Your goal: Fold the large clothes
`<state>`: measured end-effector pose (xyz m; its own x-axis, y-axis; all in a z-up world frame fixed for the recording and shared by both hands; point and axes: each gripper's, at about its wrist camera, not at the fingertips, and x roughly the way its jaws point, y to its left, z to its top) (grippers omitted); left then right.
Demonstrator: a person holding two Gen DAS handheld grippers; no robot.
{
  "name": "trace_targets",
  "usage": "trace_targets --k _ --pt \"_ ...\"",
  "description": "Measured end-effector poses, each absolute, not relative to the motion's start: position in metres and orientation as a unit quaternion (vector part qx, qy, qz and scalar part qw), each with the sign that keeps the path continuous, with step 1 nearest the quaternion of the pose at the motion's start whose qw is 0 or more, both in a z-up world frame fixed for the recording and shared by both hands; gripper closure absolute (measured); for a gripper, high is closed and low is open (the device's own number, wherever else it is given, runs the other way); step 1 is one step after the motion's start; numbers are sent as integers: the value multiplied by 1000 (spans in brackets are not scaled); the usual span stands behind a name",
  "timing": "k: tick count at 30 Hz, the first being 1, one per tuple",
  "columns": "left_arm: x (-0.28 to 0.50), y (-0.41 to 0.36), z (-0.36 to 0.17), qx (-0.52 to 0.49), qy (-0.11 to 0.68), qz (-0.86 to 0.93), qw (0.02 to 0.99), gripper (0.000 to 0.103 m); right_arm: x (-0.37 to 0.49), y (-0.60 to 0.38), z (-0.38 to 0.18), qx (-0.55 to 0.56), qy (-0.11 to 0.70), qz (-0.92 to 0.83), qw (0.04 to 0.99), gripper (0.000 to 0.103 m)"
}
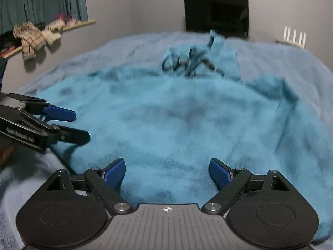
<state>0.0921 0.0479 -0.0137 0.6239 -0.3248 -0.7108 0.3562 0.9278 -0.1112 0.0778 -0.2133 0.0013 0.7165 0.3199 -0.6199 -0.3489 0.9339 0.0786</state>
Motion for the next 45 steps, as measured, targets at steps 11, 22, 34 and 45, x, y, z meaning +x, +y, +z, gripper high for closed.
trace_targets --k 11,22,34,45 --pt "99 47 -16 14 400 -177 899 15 90 -220 2 16 314 171 934 13" --pt "133 56 15 -8 343 -165 925 12 157 -218 15 18 278 142 950 13" --pt "248 81 8 -43 334 -103 936 12 255 -222 18 5 247 82 965 17" --pt "288 107 -49 -70 374 -64 923 8 304 -236 -23 41 290 80 953 17"
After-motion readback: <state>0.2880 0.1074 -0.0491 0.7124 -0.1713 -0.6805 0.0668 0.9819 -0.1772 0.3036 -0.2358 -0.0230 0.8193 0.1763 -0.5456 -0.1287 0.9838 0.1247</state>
